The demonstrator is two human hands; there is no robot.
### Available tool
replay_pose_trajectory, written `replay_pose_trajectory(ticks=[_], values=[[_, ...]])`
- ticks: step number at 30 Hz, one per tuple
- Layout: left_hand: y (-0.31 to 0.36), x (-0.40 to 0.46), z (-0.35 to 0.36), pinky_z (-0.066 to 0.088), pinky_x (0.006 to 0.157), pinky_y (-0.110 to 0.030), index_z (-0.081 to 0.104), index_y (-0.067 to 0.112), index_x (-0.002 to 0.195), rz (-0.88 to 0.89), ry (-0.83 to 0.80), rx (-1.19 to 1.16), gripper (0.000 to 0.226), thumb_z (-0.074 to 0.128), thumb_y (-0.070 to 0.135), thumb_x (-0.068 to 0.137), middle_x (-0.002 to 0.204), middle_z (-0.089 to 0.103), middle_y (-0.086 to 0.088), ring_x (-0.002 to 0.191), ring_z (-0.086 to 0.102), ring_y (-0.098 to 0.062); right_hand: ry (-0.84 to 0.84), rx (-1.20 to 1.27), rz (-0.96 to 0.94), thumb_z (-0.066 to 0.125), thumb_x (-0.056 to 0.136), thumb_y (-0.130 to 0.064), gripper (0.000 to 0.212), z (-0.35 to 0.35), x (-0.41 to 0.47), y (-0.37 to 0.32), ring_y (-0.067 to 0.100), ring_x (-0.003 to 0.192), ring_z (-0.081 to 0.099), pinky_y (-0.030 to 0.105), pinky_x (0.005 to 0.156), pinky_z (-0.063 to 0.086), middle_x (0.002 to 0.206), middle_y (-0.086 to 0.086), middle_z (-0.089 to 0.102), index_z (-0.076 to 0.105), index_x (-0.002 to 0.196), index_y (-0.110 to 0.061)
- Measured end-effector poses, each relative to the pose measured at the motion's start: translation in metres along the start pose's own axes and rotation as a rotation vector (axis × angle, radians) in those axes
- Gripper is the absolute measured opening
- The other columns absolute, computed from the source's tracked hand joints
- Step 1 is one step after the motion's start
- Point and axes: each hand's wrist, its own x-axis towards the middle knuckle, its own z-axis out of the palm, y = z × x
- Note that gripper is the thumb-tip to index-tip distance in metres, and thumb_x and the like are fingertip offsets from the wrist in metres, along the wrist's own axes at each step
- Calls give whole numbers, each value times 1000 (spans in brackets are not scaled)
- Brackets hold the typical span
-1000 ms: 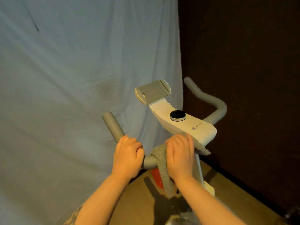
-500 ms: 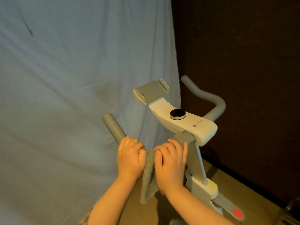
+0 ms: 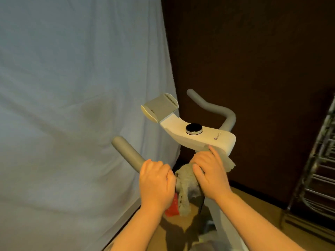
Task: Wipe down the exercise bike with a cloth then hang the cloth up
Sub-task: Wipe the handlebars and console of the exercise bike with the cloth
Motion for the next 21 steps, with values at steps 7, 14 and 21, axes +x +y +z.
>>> replay_pose_trajectory(ticks=[7,14,21], values=[[-33,-5,-8,30,105,-35,54,20,69,210,-157,-156,33,36,25,96,67,51,8,70,49,-11,129,-215,282,36,98,-27,28,40,-23,-90,16,98,52,50,107,34,88,-5,60,61,86,-22],[-81,19,-27,22,113,-35,65,25,87,354,-236,-17,39,28,29,100,84,61,13,85,56,-9,292,-167,440,26,97,-30,39,48,-32,-111,17,120,51,48,116,21,95,-8,62,63,88,-23],[-71,11,-30,18,114,-39,66,25,92,295,-241,-17,49,18,29,99,87,59,9,93,57,-14,-6,-521,127,31,99,-46,45,33,-53,-96,16,117,54,42,114,20,116,-7,60,55,129,-23]])
